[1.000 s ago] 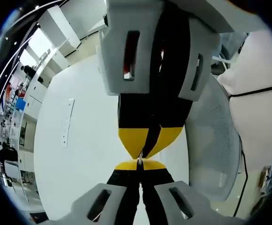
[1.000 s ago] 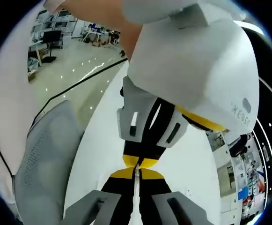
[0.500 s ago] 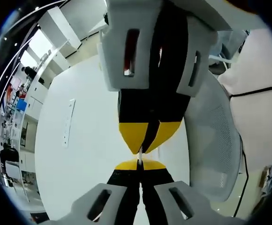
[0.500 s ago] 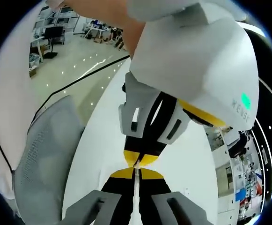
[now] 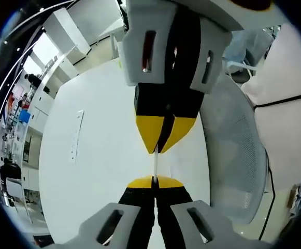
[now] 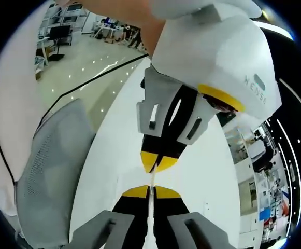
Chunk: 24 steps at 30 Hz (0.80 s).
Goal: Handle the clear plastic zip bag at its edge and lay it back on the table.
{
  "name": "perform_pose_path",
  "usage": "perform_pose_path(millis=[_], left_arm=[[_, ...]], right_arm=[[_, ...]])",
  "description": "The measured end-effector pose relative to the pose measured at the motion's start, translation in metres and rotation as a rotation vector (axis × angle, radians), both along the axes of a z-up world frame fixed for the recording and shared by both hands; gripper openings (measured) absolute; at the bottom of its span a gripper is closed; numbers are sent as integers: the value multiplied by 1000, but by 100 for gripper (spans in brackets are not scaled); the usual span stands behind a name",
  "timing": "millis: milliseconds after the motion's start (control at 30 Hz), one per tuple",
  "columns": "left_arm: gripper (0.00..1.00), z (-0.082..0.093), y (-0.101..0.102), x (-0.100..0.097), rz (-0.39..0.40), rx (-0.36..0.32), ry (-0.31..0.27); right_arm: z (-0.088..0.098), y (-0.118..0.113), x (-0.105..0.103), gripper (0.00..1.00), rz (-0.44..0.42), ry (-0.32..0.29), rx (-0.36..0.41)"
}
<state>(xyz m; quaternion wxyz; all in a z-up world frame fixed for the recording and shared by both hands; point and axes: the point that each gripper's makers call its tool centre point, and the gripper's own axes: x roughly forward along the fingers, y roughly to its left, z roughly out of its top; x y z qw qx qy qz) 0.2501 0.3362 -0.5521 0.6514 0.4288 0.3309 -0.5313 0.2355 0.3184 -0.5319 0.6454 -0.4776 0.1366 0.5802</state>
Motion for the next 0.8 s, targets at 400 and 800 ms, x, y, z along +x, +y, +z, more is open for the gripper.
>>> perform_pose_path(millis=[400,800], left_arm=[[0,2,-8,-2,-11,-11,-4],[0,9,-11,3,-16,-31,-32]], right_arm=[[-4,-10,1,0,-16,-1,-19],[-4,-18,2,0,-25,2,-30]])
